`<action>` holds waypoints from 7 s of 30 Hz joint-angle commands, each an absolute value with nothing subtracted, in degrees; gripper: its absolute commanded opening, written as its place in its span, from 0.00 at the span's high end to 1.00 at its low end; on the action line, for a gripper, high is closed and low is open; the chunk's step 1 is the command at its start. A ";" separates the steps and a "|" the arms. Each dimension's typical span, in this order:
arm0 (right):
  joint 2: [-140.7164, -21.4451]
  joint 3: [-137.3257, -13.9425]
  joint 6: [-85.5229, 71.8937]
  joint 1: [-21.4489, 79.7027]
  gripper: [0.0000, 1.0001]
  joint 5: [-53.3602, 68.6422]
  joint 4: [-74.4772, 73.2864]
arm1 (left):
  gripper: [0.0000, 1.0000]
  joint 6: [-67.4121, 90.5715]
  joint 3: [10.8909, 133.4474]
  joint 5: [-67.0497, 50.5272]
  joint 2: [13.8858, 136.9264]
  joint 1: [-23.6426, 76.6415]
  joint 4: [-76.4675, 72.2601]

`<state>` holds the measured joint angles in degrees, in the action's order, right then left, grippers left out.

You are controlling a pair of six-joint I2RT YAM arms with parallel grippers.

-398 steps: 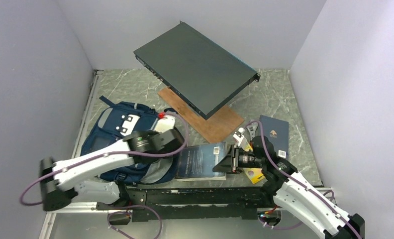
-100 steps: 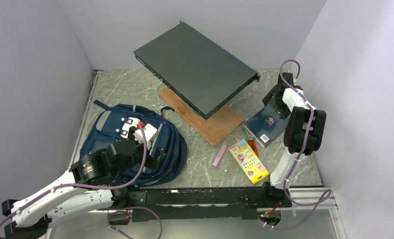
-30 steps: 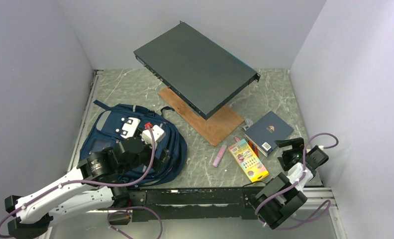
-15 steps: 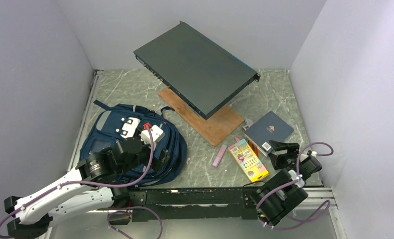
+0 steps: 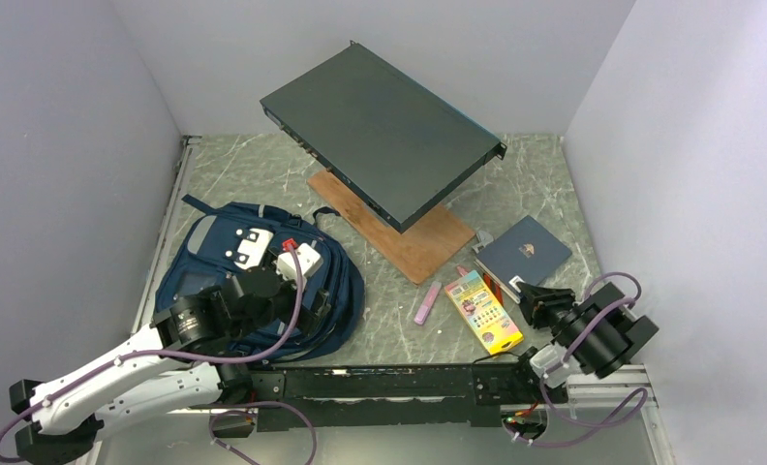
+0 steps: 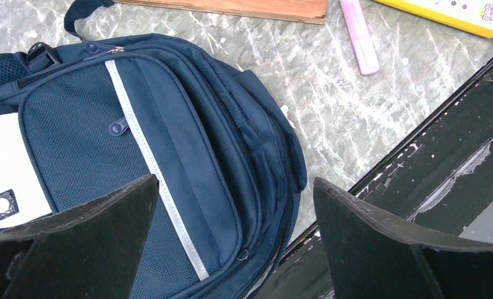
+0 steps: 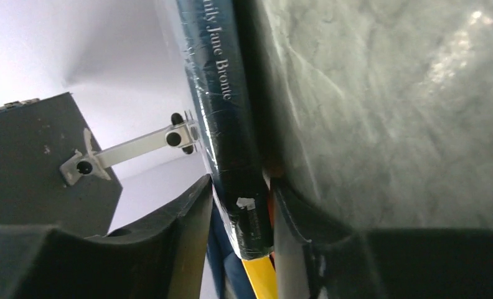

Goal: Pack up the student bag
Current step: Pick up the book from the center of the board, then place the book in the student bag.

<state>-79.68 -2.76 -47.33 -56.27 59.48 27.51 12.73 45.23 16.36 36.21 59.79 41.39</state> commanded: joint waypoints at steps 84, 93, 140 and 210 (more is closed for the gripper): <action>-81.54 -63.49 -88.74 44.12 1.00 42.07 54.36 | 0.00 53.85 35.67 16.51 -0.57 59.60 2.30; -78.68 -62.38 -92.90 38.33 1.00 43.60 59.04 | 0.00 57.09 39.49 19.17 -1.30 59.59 19.20; -72.95 -51.08 -68.76 71.71 0.30 0.20 48.69 | 1.00 68.62 38.21 33.77 -1.38 59.59 9.45; -26.20 -45.79 -37.57 79.89 1.00 -19.16 -41.86 | 0.27 46.50 48.66 19.87 62.68 60.70 30.78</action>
